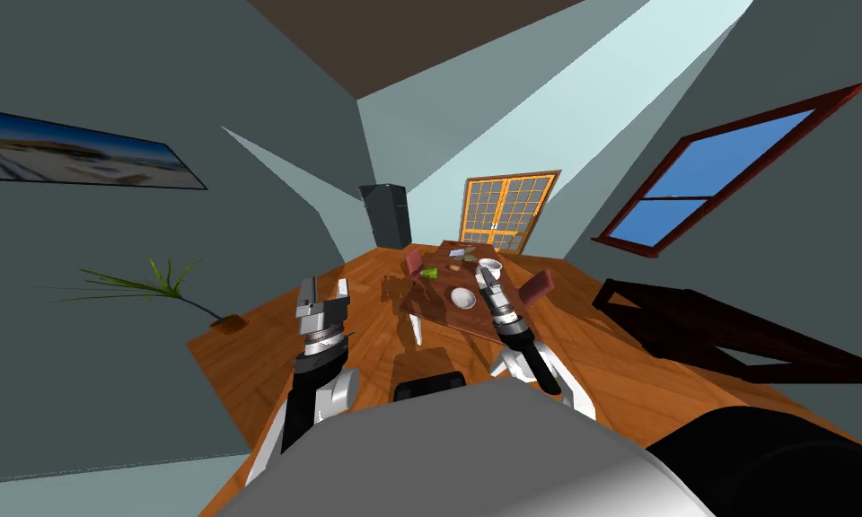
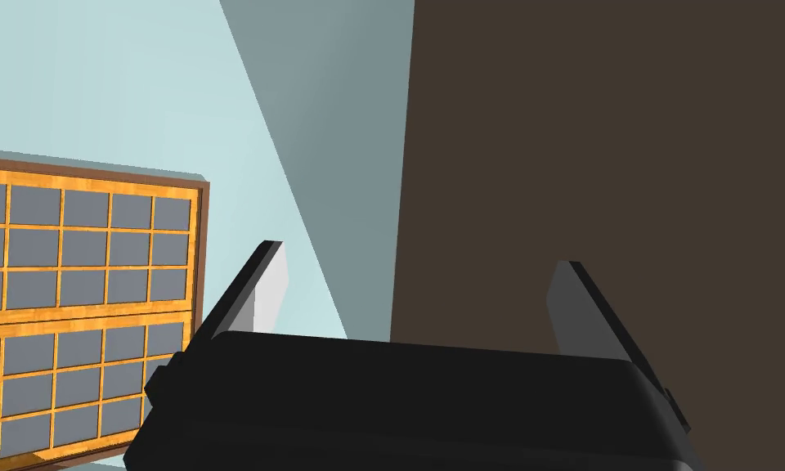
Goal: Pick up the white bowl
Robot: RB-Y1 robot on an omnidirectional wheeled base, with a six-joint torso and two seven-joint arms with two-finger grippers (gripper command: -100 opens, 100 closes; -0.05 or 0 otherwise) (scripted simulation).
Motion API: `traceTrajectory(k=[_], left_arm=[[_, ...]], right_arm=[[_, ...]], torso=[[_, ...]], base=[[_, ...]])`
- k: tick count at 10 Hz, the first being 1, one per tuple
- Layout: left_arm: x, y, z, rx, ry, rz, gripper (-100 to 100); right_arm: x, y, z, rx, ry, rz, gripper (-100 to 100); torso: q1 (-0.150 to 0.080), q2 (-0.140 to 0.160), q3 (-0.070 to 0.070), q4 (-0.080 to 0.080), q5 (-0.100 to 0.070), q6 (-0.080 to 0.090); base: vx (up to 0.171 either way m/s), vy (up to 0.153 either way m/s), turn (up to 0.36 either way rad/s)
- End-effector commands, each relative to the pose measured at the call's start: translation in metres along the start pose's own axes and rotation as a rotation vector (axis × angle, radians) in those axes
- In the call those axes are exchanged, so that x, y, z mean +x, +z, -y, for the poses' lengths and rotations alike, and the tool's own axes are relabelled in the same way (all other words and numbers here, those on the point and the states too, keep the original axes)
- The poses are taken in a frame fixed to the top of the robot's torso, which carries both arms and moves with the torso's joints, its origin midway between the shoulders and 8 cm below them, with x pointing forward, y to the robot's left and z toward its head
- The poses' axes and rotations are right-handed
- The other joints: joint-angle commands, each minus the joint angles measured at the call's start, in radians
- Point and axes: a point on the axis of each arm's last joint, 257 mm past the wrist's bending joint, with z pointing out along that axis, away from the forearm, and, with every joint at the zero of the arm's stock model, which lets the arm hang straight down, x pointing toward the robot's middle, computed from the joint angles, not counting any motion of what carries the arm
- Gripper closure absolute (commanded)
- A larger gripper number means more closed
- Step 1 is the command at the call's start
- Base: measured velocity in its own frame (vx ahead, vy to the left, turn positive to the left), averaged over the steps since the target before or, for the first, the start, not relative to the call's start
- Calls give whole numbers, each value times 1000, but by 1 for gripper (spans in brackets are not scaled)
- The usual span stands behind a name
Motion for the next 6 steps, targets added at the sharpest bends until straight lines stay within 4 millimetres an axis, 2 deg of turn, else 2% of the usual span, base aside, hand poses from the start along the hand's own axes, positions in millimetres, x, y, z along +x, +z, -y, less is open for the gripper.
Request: traceTrajectory(k=[1,2,3,4,6], left_arm=[[0,0,0,0,0,0,0],[0,0,0,0,0,0,0],[0,0,0,0,0,0,0],[0,0,0,0,0,0,0],[0,0,0,0,0,0,0]], right_arm=[[10,-5,25,56,-55,-62,-100],[11,-5,26,56,-63,-77,-100],[18,-11,42,94,-104,-122,-100],[19,-11,43,94,-107,-128,-100],[30,-26,78,172,-198,-222,-100]], torso=[[0,0,0,0,0,0],[1,0,0,0,0,0],[0,-1,0,0,0,1],[0,-1,0,0,0,0],[-1,-1,-1,0,0,0]], base=[[-64,48,235],[-40,36,53],[-42,46,120],[-34,30,75],[-43,35,214]])
